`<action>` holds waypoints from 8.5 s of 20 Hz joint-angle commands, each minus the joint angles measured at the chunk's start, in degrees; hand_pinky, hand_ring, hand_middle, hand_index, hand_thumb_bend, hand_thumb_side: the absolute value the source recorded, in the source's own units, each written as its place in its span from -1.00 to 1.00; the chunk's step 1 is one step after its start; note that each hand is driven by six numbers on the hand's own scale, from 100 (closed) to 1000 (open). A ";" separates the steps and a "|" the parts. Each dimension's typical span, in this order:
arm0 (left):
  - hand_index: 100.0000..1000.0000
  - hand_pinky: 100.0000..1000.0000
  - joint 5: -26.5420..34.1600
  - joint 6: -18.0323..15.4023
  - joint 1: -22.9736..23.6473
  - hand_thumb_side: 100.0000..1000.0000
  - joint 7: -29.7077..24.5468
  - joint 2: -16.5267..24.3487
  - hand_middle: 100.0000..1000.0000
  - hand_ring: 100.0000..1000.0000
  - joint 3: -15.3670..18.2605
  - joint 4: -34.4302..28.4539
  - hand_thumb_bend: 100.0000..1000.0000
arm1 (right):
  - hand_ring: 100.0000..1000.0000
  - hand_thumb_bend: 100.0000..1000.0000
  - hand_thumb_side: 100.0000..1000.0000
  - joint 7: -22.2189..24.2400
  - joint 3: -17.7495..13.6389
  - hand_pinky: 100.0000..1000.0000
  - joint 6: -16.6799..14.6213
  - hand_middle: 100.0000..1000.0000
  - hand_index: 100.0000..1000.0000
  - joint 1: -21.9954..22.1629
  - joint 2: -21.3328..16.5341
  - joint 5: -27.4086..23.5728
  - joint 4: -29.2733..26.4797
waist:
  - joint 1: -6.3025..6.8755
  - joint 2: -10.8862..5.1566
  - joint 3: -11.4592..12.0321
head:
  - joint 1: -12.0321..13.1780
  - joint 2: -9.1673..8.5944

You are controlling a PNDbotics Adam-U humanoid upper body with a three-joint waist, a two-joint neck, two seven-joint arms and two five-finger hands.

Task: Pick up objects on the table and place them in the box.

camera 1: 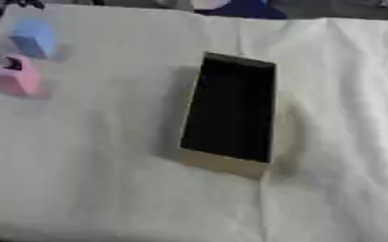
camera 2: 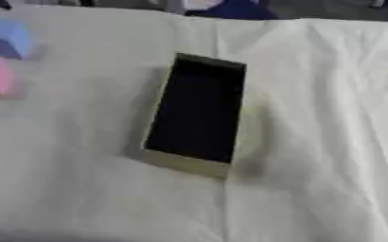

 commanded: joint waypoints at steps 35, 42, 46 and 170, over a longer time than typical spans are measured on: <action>0.91 0.75 -10.18 3.26 -2.43 -0.93 -1.10 0.40 0.83 0.78 4.69 10.72 0.34 | 0.56 -1.00 0.68 -0.17 -0.10 0.61 -0.46 0.17 0.64 -0.89 -0.93 1.49 -0.96 | 0.17 2.44 -0.61 | 0.42 -3.31; 0.89 0.75 -8.30 3.76 -1.85 -0.92 -4.01 1.25 0.82 0.78 4.76 10.58 0.29 | 0.56 -1.00 0.68 -0.02 -0.02 0.61 -0.36 0.17 0.64 -0.89 -0.88 1.46 -0.96 | 0.17 2.40 -0.45 | 0.12 -3.22; 0.87 0.74 -9.27 4.11 -1.51 -0.90 -5.07 1.50 0.80 0.78 4.88 10.65 0.28 | 0.56 -1.00 0.69 0.06 -0.02 0.61 -0.28 0.17 0.64 -0.86 -0.84 1.43 -0.96 | 0.16 2.40 -0.49 | 0.06 -3.33; 0.49 0.13 -2.61 2.69 -6.21 -0.82 -8.94 -31.27 0.22 0.26 -20.51 -21.50 -0.51 | 0.57 -1.00 0.65 0.11 -1.02 0.62 0.57 0.16 0.64 -1.32 -0.18 -0.39 -0.96 | 1.55 0.68 -2.59 | -5.07 -1.67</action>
